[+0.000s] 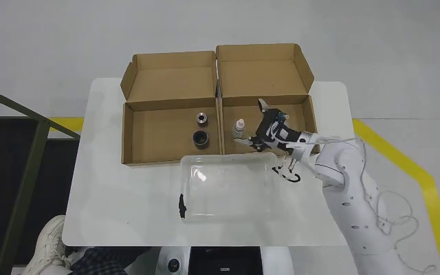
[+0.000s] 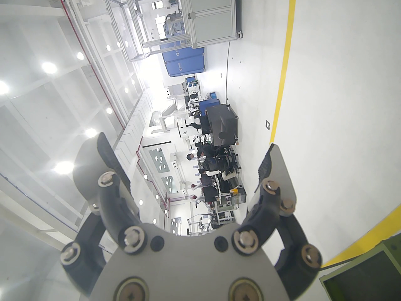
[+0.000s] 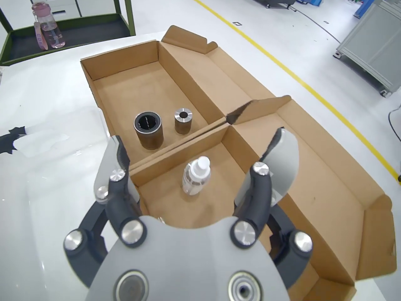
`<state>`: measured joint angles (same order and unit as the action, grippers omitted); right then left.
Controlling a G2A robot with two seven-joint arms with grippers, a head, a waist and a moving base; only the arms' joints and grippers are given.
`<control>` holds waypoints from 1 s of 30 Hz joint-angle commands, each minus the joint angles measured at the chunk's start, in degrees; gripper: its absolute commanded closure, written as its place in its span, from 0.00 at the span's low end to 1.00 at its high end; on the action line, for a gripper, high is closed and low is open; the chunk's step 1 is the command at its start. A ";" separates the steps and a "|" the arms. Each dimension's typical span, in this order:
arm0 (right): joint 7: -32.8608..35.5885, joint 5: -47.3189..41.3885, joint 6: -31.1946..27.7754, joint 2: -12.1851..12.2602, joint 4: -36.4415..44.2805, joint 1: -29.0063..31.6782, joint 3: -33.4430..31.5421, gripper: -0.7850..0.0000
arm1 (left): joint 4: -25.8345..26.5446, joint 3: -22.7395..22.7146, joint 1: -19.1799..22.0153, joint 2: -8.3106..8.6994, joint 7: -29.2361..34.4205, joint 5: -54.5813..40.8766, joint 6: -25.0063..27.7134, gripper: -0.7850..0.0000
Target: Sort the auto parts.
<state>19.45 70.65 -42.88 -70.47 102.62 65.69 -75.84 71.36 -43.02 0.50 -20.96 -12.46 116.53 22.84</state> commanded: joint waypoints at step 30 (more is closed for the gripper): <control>-16.07 -0.97 -0.99 3.92 10.32 32.47 -31.09 0.00 | 0.00 0.00 0.00 0.00 0.00 0.00 0.00 0.00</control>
<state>3.93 69.68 -43.85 -66.59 112.99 97.48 -106.15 71.36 -43.02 0.50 -20.96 -12.46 116.53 22.84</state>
